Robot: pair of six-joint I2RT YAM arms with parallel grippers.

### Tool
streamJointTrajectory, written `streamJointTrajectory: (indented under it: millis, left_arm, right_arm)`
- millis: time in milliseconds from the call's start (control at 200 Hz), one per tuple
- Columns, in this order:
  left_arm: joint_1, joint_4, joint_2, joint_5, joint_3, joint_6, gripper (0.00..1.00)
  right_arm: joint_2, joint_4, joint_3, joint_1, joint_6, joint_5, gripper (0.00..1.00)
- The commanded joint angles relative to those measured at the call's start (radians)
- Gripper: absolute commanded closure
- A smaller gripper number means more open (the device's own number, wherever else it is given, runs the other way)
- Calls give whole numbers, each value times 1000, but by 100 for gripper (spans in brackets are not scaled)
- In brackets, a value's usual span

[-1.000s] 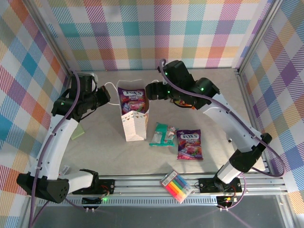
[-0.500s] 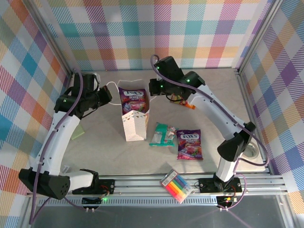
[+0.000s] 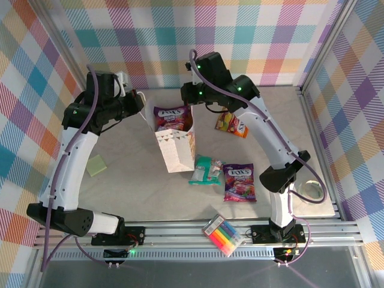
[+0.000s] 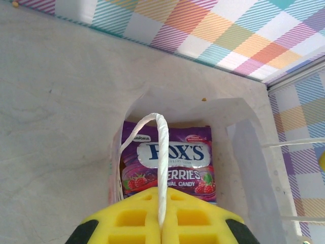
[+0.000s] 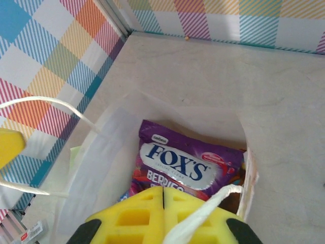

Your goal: Place the snacks into the paper bag

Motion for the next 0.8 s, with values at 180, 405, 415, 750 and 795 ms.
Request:
streamJointTrajectory:
  millis: [180, 405, 415, 750, 795]
  left_arm:
    - [12, 0, -30, -48, 27, 69, 100]
    - [12, 15, -59, -64, -60, 61, 100]
    - [12, 17, -63, -64, -67, 60, 100]
    - [12, 33, -155, -93, -236, 34, 100]
    - [12, 32, -158, -93, -239, 32, 100]
  right_arm:
    - [-63, 70, -100, -5, 8, -27, 96]
    - [-82, 98, -203, -6, 36, -39, 94]
    - [-84, 102, -210, -5, 37, -39, 94]
    - [-160, 138, -372, -5, 73, -56, 78]
    - [-175, 144, -389, -5, 79, -56, 75]
